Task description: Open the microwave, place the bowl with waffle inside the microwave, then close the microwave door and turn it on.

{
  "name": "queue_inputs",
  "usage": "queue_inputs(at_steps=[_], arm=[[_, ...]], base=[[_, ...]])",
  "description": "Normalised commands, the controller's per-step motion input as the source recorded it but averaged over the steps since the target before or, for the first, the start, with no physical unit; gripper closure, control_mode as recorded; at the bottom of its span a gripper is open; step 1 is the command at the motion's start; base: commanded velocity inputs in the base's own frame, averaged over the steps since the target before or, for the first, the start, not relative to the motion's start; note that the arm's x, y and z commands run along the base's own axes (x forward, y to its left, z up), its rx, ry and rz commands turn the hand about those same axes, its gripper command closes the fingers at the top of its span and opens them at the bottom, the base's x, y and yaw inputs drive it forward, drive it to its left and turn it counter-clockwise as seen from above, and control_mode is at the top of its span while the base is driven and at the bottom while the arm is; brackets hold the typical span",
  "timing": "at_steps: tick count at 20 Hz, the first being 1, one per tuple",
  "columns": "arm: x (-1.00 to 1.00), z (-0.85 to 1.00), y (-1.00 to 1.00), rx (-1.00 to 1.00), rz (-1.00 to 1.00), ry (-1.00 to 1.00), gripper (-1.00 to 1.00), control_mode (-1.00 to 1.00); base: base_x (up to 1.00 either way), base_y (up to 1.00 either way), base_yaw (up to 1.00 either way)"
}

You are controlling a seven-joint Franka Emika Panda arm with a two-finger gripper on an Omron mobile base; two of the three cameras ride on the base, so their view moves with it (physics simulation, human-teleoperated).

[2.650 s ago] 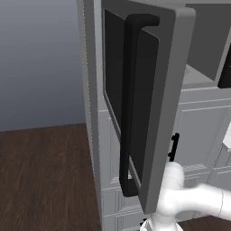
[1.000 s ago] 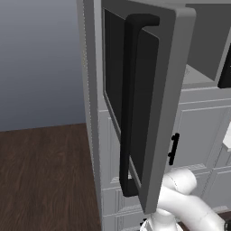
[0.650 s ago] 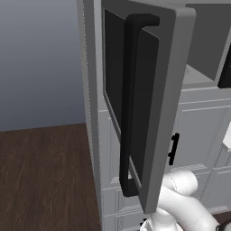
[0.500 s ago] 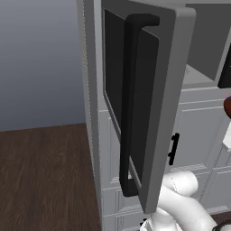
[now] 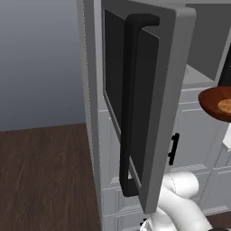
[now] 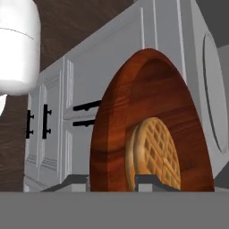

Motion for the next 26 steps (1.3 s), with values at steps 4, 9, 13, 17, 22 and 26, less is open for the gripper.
queue_inputs(at_steps=[4, 9, 13, 17, 22, 26], arm=[[0.58, 0.23, 0.73, 0.0, 0.0, 0.02, 1.0, -1.0], [0.28, 0.38, 0.51, 0.0, 0.0, 0.0, 1.0, -1.0], [0.38, 0.34, 0.43, 0.0, 0.0, 0.0, 1.0, -1.0], [0.49, 0.31, 0.22, 0.0, 0.0, 0.0, 1.0, -1.0], [0.54, 0.16, 0.11, 0.01, 0.0, 0.0, 1.0, -1.0], [0.63, 0.0, 0.11, 0.05, 0.04, 0.0, 1.0, -1.0]], base=[[0.0, 0.0, 0.0], [0.0, 0.0, 0.0], [0.0, 0.0, 0.0], [0.0, 0.0, 0.0], [0.0, 0.0, 0.0], [0.0, 0.0, 0.0]])
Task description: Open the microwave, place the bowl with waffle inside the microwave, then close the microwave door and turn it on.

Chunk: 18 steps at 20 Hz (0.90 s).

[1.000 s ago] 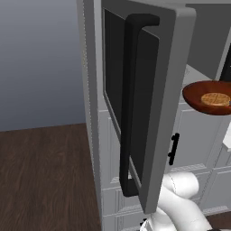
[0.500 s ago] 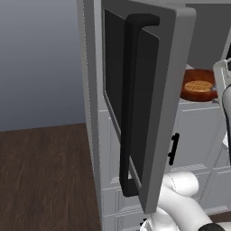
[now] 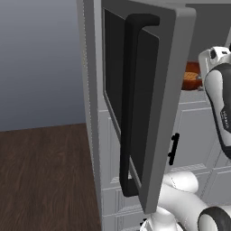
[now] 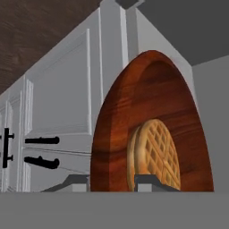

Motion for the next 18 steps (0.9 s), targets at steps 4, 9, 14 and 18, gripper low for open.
queue_inputs(at_steps=[4, 9, 14, 18], arm=[[0.14, 0.0, 0.02, 0.11, 0.11, -0.02, 1.0, -1.0], [0.29, 0.0, 0.07, 0.08, 0.09, -0.02, 1.0, -1.0], [0.65, 0.0, 0.16, 0.05, 0.01, 0.0, 1.0, -1.0], [0.75, 0.0, 0.28, 0.0, 0.0, 0.0, 1.0, -1.0]], base=[[0.0, 0.0, 0.0], [0.0, 0.0, 0.0], [0.0, 0.0, 0.0], [0.0, 0.0, 0.0]])
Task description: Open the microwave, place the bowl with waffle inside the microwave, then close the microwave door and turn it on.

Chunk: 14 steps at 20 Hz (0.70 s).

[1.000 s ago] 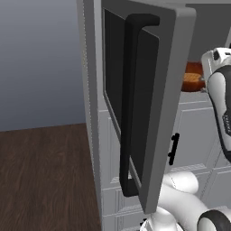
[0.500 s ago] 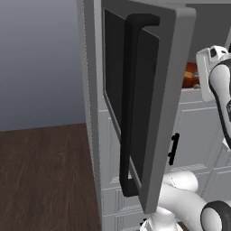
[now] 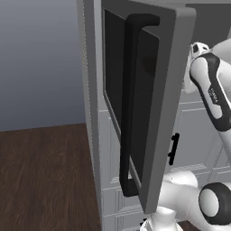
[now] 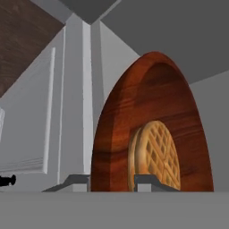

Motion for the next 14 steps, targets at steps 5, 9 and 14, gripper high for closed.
queue_inputs(at_steps=[5, 9, 14], arm=[[0.6, -0.03, 0.43, 0.0, 0.0, -0.03, 1.0, -1.0], [0.43, -0.16, 0.18, 0.0, 0.0, -0.06, 1.0, -1.0], [0.35, -0.17, -0.12, 0.0, -0.03, -0.01, 1.0, -1.0]], base=[[0.0, 0.0, 0.0], [0.0, 0.0, 0.0], [0.0, 0.0, 0.0]])
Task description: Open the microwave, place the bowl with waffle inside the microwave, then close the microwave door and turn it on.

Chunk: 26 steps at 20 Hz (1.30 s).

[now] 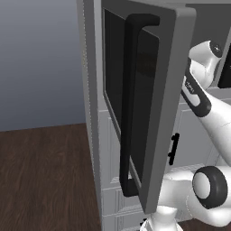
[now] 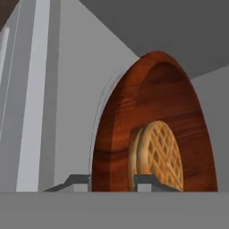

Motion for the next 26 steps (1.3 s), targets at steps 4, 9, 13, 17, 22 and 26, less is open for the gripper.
queue_inputs(at_steps=[4, 9, 13, 17, 22, 26], arm=[[0.3, -0.01, -0.2, 0.0, -0.06, 0.0, 1.0, -1.0], [0.09, 0.0, -0.1, -0.01, -0.03, 0.0, 1.0, -1.0], [0.0, -0.01, 0.0, 0.0, -0.01, -0.02, 1.0, -1.0], [0.0, 0.0, 0.0, 0.0, 0.0, 0.0, 1.0, -1.0], [0.0, 0.0, 0.0, 0.0, 0.0, 0.0, -1.0, -1.0], [0.0, 0.0, 0.0, 0.0, 0.0, 0.0, -1.0, -1.0]], base=[[0.0, 0.0, 0.0], [0.0, 0.0, 0.0], [0.0, 0.0, 0.0], [0.0, 0.0, 0.0], [0.0, 0.0, 0.0], [0.0, 0.0, 0.0]])
